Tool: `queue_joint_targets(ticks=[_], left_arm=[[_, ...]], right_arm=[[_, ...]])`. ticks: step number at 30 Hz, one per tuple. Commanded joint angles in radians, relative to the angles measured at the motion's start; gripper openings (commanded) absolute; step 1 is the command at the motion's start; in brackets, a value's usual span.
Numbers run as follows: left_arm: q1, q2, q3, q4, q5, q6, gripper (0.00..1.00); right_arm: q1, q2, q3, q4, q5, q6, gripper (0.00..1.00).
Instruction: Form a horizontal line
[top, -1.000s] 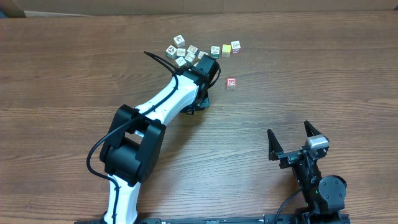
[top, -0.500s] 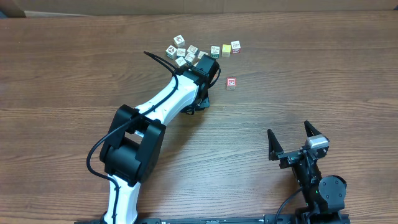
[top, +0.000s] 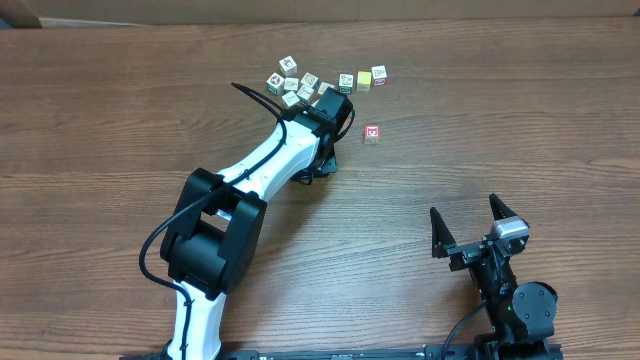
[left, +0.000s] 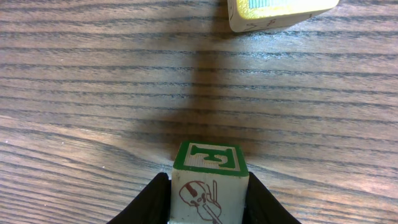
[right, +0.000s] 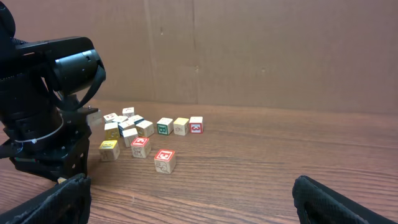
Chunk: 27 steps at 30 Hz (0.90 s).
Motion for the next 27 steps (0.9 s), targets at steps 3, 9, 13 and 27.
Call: queue_joint_targets(ticks=[3,9,13,27], left_arm=[[-0.001,0.009,-0.005,-0.004,0.013,-0.006,0.3],[-0.001,0.009,-0.005,-0.009,0.018,-0.006,0.3],[-0.001,0.009,-0.005,-0.011,0.017,-0.006,0.31],[0.0,0.009,-0.005,-0.002,0.009,-0.006,0.67]], right_arm=[[-0.003,-0.008,-0.01,0.003,-0.002,-0.004,1.0],[-0.003,-0.008,-0.01,0.003,-0.002,-0.004,1.0],[-0.003,-0.008,-0.01,0.003,-0.002,-0.004,1.0],[-0.003,-0.008,-0.01,0.003,-0.002,-0.004,1.0]])
